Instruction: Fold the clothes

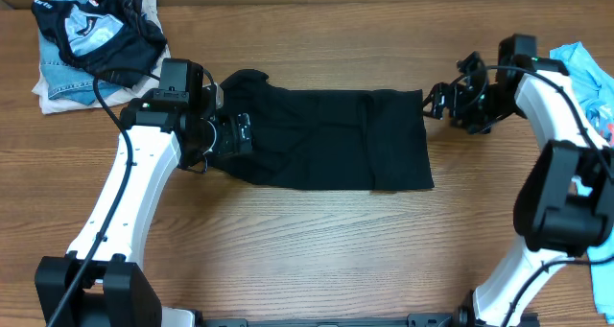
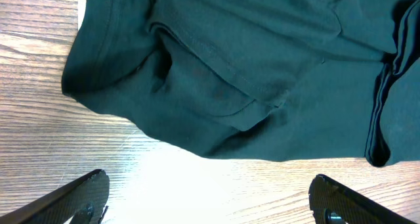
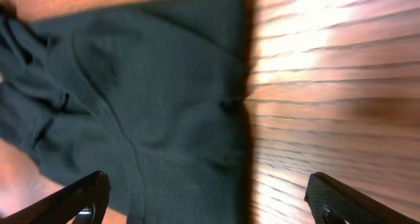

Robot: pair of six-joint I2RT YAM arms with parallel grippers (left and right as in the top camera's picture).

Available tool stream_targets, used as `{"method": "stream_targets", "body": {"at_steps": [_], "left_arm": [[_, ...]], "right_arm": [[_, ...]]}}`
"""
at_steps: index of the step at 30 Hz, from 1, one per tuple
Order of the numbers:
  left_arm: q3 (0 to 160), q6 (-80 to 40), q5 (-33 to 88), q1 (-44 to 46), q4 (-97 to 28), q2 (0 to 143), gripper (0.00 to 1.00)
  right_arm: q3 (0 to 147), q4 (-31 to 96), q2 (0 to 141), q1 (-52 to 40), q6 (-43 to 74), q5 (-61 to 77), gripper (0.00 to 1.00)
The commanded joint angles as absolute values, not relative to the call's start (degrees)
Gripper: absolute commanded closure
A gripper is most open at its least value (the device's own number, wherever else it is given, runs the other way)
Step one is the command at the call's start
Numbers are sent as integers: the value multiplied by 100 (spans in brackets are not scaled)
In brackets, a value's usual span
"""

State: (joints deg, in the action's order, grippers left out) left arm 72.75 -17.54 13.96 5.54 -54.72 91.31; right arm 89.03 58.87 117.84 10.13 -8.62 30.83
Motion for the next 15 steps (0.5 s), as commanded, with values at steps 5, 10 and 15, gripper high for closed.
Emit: {"method": "stream_targets", "body": {"at_steps": [5, 10, 15], "left_arm": [[7312, -1625, 1444, 572, -5509, 9148, 0], [7312, -1625, 1444, 572, -5509, 9148, 0], [7312, -1625, 1444, 572, -5509, 9148, 0]], "right_arm": [[8895, 5909, 12252, 1035, -1249, 3922, 0], [8670, 5835, 12344, 1004, -1256, 3962, 0], [8224, 5511, 12346, 930, -1356, 4125, 0]]}}
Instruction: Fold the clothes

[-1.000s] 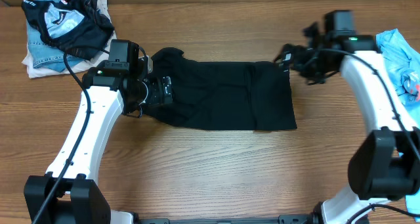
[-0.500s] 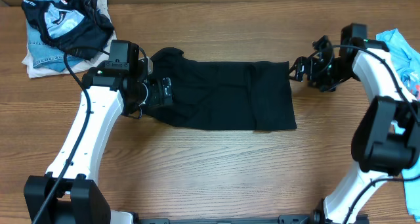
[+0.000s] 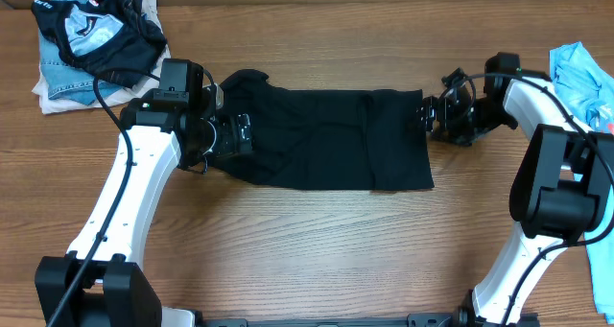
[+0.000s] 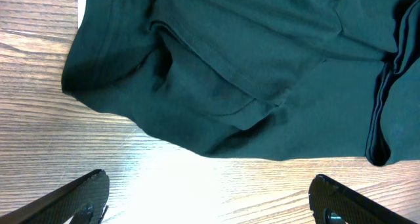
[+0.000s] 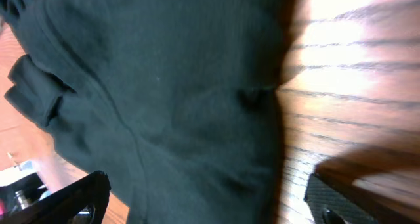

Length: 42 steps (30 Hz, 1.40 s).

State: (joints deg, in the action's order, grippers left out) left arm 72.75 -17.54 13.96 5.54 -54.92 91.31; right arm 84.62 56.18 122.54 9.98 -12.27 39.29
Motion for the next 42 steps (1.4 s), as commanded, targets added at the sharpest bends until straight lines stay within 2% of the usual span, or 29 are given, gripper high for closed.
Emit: {"method": "stream_targets", "body": {"at_steps": [1, 5, 8, 13, 14, 22, 30, 35, 42], "left_arm": [[7312, -1625, 1444, 572, -5507, 9148, 0], [7312, -1627, 1444, 572, -5509, 9148, 0], [7312, -1627, 1444, 572, -5509, 9148, 0], [7312, -1627, 1444, 572, -5527, 9148, 0], [7312, -1627, 1444, 572, -5527, 9148, 0], [7312, -1625, 1444, 572, -5529, 9148, 0], [7312, -1625, 1441, 569, -5524, 9148, 0], [7312, -1625, 1441, 572, -5522, 9148, 0], [7312, -1625, 1441, 572, -5496, 9148, 0]], "right_arm": [[8125, 5415, 12346, 913, -1354, 4182, 0], [7870, 5135, 12346, 821, -1352, 4477, 4], [7756, 4995, 12346, 687, -1350, 4554, 20], [7732, 4866, 12346, 567, -1048, 4543, 76], [7732, 4768, 12346, 569, -762, 4436, 94], [7942, 5129, 12248, 843, -16, 3717, 96], [7950, 5596, 11375, 1068, 534, 2137, 96], [7970, 5778, 10560, 845, 1052, 1227, 96], [8047, 6016, 10075, 130, 1081, 891, 96]]}}
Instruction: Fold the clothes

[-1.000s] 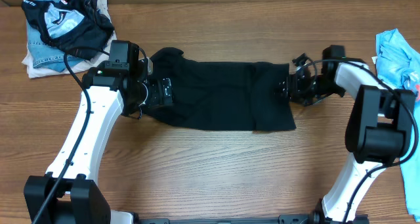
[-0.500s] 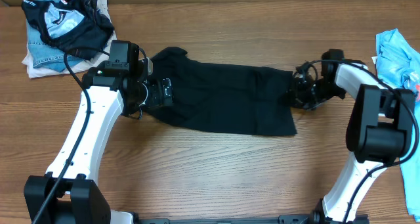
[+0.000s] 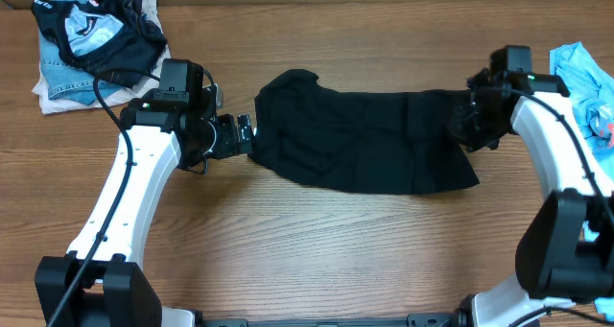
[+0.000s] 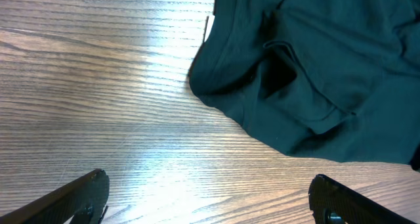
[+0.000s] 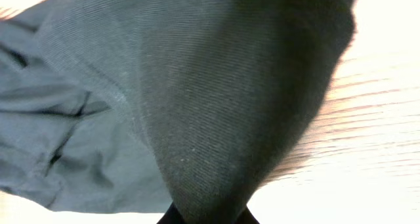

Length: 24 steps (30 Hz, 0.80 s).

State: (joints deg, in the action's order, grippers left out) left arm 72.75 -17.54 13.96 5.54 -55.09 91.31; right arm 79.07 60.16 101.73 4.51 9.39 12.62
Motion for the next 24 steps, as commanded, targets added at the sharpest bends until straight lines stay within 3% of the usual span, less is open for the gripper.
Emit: {"method": "stream_targets", "body": {"at_steps": [1, 13, 15, 19, 24], "left_arm": [[7312, -1625, 1441, 569, -5492, 9148, 0], [7312, -1625, 1444, 572, -5527, 9148, 0], [7312, -1625, 1444, 572, -5522, 9148, 0], [7312, -1625, 1444, 572, -5529, 9148, 0], [7312, -1625, 1444, 572, -5524, 9148, 0]], "right_arm": [[8044, 6012, 10112, -12, 1107, 819, 96], [8023, 5312, 10645, -1544, 2034, 607, 93], [8020, 5205, 10748, -1787, 2191, 607, 75], [8023, 5022, 10881, -2246, 2445, 578, 56], [8326, 5299, 10794, -2375, 2834, 373, 47]]}}
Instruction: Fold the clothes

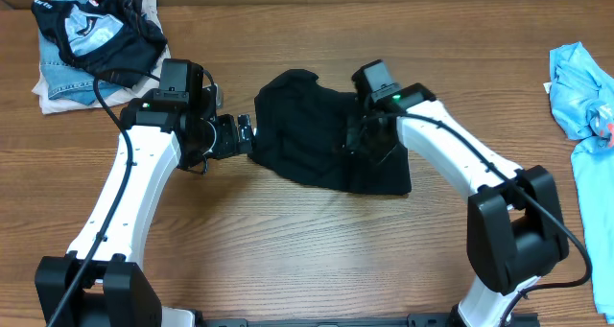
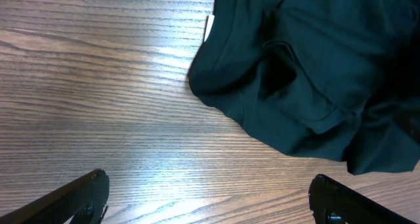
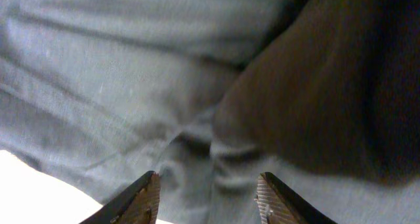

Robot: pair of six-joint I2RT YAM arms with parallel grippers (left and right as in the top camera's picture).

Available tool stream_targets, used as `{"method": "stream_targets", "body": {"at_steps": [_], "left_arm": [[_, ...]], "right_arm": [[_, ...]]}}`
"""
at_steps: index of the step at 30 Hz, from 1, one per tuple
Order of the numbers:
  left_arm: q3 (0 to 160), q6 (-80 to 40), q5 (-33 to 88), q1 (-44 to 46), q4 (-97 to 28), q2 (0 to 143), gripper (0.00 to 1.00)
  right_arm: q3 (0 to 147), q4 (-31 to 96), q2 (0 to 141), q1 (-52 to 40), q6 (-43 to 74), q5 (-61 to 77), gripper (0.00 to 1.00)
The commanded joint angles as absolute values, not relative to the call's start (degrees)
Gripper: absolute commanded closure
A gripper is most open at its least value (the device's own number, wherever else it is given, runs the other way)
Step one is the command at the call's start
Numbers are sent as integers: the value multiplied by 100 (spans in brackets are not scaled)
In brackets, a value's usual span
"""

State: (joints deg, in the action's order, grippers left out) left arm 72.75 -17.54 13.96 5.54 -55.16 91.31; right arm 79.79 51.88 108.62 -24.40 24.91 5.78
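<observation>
A black garment (image 1: 321,140) lies on the wooden table (image 1: 288,241), its right part doubled over onto the middle. My right gripper (image 1: 360,140) is low over that doubled part. In the right wrist view its fingers (image 3: 147,198) stand partly apart with dark cloth (image 3: 131,86) filling the frame behind them, and the right gripper (image 3: 209,201) grips nothing that I can see. My left gripper (image 1: 245,135) is open just left of the garment. In the left wrist view the left gripper (image 2: 210,204) is over bare wood, short of the garment's hem (image 2: 315,66).
A pile of other clothes (image 1: 91,39) sits at the back left corner. A light blue garment (image 1: 580,78) lies along the right edge. The right arm (image 1: 460,174) reaches across the table's right half.
My right gripper was shut on the garment's right end near the right side. Now it is over the garment's middle with jaws apart, and the right end lies folded over. The left arm has not moved.
The garment first lay spread flat, my left gripper open over its left end and my right gripper open beside its right edge. Then the right gripper was shut on that edge and the garment lay further right, clear of the left gripper. Now it lies folded.
</observation>
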Motion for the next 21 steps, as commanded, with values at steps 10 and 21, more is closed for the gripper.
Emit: {"method": "stream_targets", "body": {"at_steps": [10, 21], "left_arm": [[7312, -1623, 1441, 572, -5527, 9148, 0], [7312, -1625, 1444, 572, -5509, 9148, 0]], "right_arm": [[9754, 6165, 10586, -1555, 2657, 156, 22], [9529, 5802, 11072, -993, 2661, 1166, 24]]}}
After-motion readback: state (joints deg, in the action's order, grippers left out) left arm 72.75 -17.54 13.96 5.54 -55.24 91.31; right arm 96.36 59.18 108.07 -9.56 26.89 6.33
